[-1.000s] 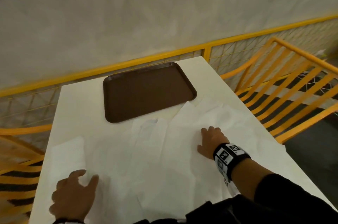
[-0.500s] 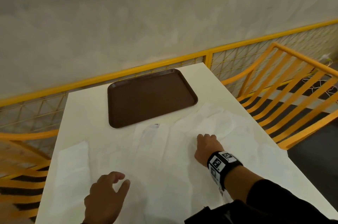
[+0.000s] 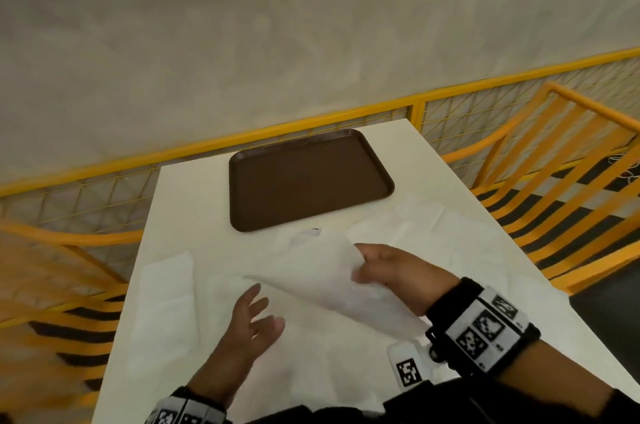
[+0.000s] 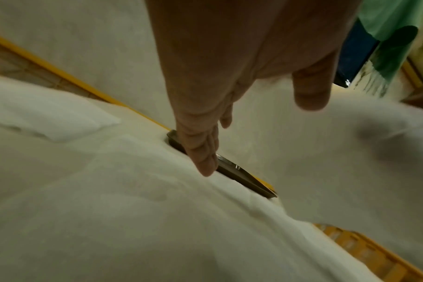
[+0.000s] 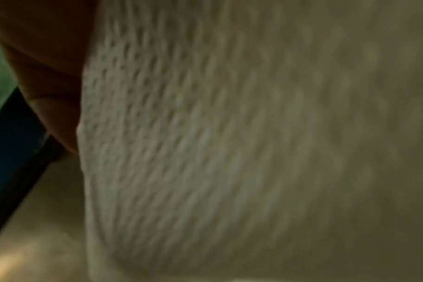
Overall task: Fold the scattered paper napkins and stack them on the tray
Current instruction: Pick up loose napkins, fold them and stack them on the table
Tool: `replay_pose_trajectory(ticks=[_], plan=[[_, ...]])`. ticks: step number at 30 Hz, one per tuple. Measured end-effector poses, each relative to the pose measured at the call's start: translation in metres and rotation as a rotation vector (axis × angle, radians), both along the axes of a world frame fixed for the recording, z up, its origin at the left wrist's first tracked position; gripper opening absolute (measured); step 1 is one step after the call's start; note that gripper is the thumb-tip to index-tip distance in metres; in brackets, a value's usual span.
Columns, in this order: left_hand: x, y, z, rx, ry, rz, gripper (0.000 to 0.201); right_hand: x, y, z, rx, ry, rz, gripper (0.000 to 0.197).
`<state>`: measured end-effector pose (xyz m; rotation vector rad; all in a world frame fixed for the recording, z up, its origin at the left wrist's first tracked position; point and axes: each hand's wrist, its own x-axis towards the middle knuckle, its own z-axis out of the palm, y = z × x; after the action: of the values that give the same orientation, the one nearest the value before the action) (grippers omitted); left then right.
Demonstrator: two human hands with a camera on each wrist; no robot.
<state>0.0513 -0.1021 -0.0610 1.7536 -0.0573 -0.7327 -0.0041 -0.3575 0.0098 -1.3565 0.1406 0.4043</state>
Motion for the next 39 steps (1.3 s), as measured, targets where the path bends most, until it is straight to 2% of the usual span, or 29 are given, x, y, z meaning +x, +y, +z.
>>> replay_pose_trajectory(ticks=[1, 2, 3, 5, 8, 11, 14, 16, 17, 20, 22, 24, 25, 27, 30, 33, 34, 37, 39], plan=[[0.001, -0.002, -0.002, -0.129, 0.080, 0.029, 0.099, 0.000, -0.001, 0.002, 0.129, 0.003, -0.015, 0.033], [0.003, -0.004, -0.002, -0.241, 0.159, 0.041, 0.099, 0.000, -0.003, 0.002, 0.178, -0.002, -0.034, 0.037], [0.003, -0.005, 0.000, -0.332, 0.212, 0.045, 0.096, 0.002, -0.005, 0.001, 0.137, -0.010, -0.061, 0.039], [0.001, -0.007, 0.008, -0.429, 0.215, 0.037, 0.087, 0.001, -0.010, -0.003, -0.082, -0.020, -0.105, 0.043], [0.002, -0.006, 0.018, -0.411, 0.100, 0.079, 0.068, -0.005, -0.012, -0.009, -0.295, -0.026, -0.150, 0.037], [0.005, -0.003, 0.023, -0.379, 0.004, 0.165, 0.051, -0.012, -0.010, -0.014, -0.343, 0.005, -0.310, 0.028], [0.007, -0.001, 0.026, -0.310, -0.050, 0.224, 0.054, -0.015, -0.008, -0.019, -0.204, 0.065, -0.347, 0.051], [0.007, -0.001, 0.028, -0.293, -0.068, 0.246, 0.060, -0.019, -0.008, -0.019, -0.122, 0.048, -0.265, 0.063], [0.007, -0.001, 0.030, -0.285, -0.070, 0.251, 0.061, -0.021, -0.009, -0.018, -0.124, 0.024, -0.209, 0.062], [0.008, 0.000, 0.033, -0.266, -0.044, 0.226, 0.054, -0.024, -0.008, -0.018, -0.308, -0.071, -0.133, 0.038], [0.009, 0.006, 0.034, -0.249, -0.027, 0.131, 0.066, -0.023, -0.009, -0.022, -0.564, -0.121, -0.149, 0.027], [0.011, 0.012, 0.031, -0.178, -0.049, -0.010, 0.084, -0.021, -0.008, -0.025, -0.749, -0.171, -0.178, 0.021], [0.011, 0.015, 0.030, -0.124, -0.082, -0.050, 0.085, -0.021, -0.007, -0.025, -0.797, -0.207, -0.183, 0.020], [0.010, 0.018, 0.026, 0.041, -0.220, -0.071, 0.069, -0.022, -0.004, -0.023, -0.869, -0.282, -0.167, 0.017], [0.008, 0.014, 0.025, 0.281, -0.448, -0.100, 0.026, -0.021, -0.001, -0.026, -1.004, -0.389, -0.106, 0.008], [0.006, 0.014, 0.024, 0.397, -0.529, -0.124, 0.015, -0.021, 0.003, -0.028, -1.133, -0.561, -0.126, 0.009], [0.005, 0.014, 0.025, 0.433, -0.553, -0.130, 0.017, -0.022, 0.005, -0.027, -1.195, -0.638, -0.129, 0.013], [0.002, 0.017, 0.020, 0.563, -0.629, -0.276, 0.050, -0.020, 0.013, -0.022, -1.300, -0.892, -0.049, 0.011], [-0.003, 0.014, 0.019, 0.523, -0.640, -0.356, 0.059, -0.018, 0.021, -0.019, -1.368, -1.065, 0.005, 0.009]])
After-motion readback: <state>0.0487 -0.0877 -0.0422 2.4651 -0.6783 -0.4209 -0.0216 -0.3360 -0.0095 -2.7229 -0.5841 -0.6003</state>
